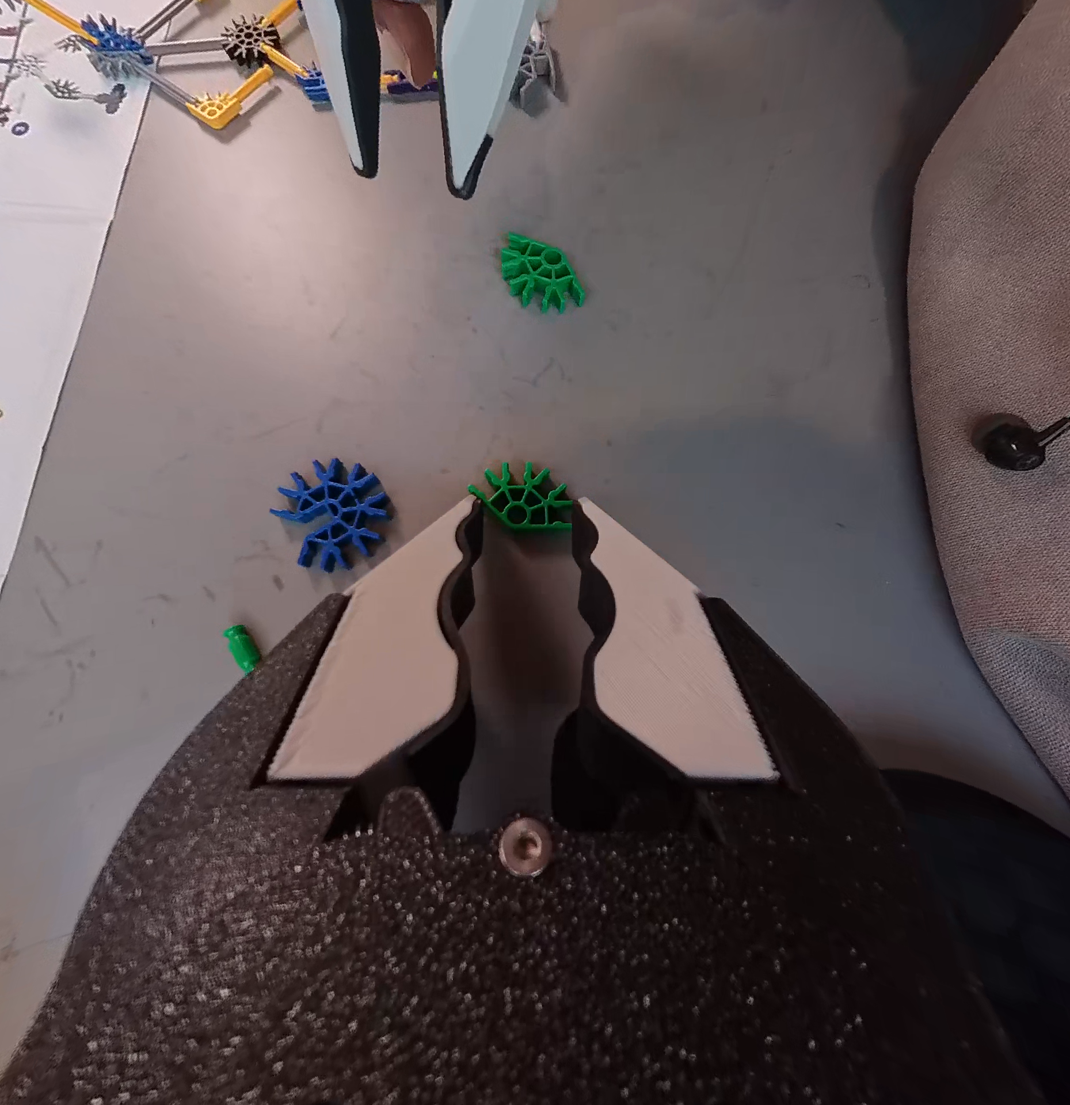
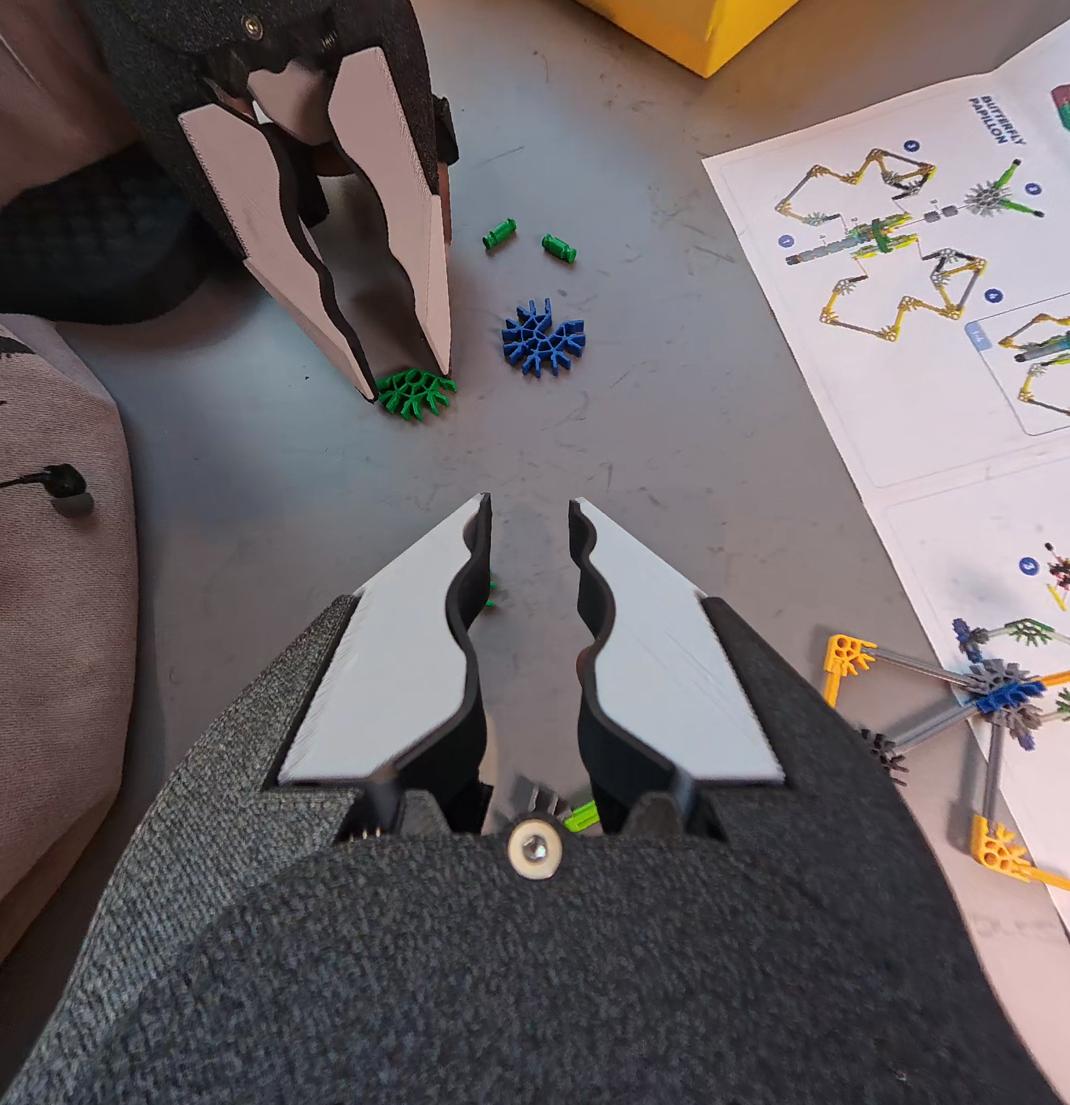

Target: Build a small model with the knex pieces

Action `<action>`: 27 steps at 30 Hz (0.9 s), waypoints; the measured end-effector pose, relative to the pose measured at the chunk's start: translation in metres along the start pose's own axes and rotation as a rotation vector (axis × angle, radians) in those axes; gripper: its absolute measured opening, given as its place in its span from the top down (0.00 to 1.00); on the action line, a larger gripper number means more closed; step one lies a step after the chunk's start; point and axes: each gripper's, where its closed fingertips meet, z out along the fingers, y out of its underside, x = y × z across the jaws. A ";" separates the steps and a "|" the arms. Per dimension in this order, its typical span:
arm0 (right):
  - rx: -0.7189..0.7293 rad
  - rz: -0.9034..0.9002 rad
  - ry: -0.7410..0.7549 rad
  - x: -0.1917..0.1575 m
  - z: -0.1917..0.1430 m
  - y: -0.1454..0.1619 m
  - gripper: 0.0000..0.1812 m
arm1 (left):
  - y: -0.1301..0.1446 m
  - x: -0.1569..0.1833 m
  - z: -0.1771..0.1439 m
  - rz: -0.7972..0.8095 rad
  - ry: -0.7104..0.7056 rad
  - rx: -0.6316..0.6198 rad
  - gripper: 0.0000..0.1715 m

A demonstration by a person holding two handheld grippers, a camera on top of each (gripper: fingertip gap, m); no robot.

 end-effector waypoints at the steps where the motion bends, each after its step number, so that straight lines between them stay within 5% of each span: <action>1: 0.002 0.003 -0.001 0.001 0.000 0.000 0.86 | 0.000 0.000 0.000 -0.002 -0.004 -0.002 0.83; 9: 0.036 0.025 0.002 0.006 0.002 -0.002 0.87 | -0.018 -0.011 -0.015 -0.045 -0.027 0.129 0.78; 16: 0.088 0.034 0.046 0.016 -0.011 -0.013 0.87 | -0.047 -0.094 -0.073 -0.165 -0.436 0.332 0.80; 21: 0.157 0.071 0.074 0.018 -0.035 -0.008 0.87 | -0.064 -0.159 -0.137 -0.088 -0.611 0.134 0.86; 27: 0.249 0.140 0.071 0.014 -0.056 0.009 0.86 | -0.065 -0.242 -0.130 0.053 -0.405 -0.148 0.94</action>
